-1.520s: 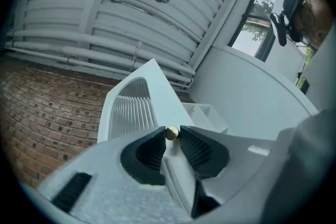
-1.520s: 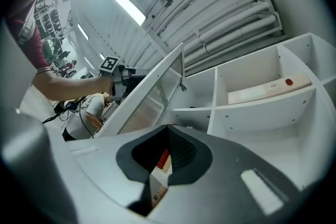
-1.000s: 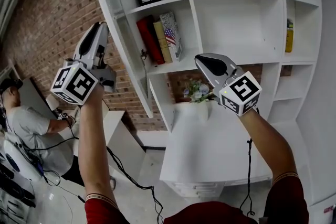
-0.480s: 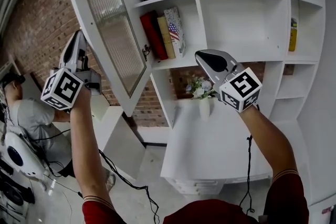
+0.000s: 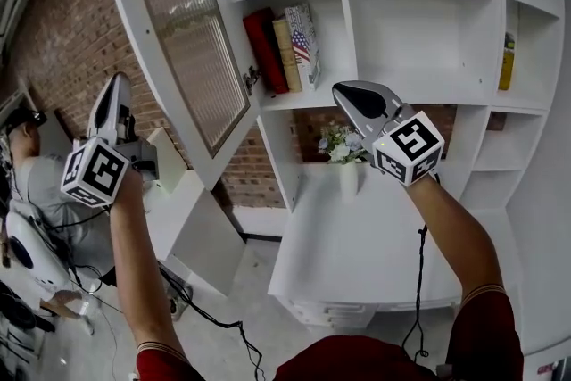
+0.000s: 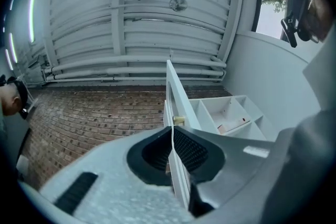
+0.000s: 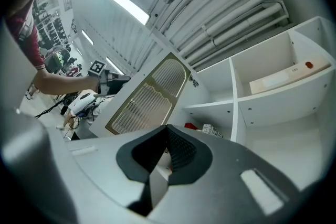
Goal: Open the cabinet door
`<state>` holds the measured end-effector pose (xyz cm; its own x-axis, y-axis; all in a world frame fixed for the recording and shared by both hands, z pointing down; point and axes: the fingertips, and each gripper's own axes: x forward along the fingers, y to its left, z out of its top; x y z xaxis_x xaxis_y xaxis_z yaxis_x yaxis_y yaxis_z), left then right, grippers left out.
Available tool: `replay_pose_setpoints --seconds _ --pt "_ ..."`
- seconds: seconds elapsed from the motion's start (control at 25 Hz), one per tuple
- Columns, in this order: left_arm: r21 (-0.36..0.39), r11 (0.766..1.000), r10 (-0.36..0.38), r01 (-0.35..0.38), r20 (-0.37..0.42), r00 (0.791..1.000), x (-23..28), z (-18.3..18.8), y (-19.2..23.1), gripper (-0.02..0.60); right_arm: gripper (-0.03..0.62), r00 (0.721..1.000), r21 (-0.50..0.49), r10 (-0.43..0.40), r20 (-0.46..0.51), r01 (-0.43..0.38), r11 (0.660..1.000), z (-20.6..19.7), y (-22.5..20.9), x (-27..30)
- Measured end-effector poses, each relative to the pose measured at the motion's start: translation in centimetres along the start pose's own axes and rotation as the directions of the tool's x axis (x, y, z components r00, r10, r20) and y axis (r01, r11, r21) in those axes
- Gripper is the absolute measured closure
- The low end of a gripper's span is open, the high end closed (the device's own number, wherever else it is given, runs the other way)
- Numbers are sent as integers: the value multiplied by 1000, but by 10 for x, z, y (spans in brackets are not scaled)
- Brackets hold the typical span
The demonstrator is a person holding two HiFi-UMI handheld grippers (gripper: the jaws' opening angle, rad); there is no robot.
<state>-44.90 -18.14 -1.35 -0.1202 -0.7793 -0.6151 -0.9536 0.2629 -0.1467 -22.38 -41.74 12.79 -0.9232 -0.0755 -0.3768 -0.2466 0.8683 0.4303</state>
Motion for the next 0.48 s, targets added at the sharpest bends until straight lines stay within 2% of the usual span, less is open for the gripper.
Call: replay_pose_setpoints --seconds 0.24,0.48 --pt "27 999 -16 17 -32 999 -28 -18 -39 580 580 1000 29 6 2 -6 1000 -7 -11 -18" --pt "44 995 -91 94 -55 994 -49 -44 -119 580 581 1000 57 6 8 -7 998 -14 -22 -48"
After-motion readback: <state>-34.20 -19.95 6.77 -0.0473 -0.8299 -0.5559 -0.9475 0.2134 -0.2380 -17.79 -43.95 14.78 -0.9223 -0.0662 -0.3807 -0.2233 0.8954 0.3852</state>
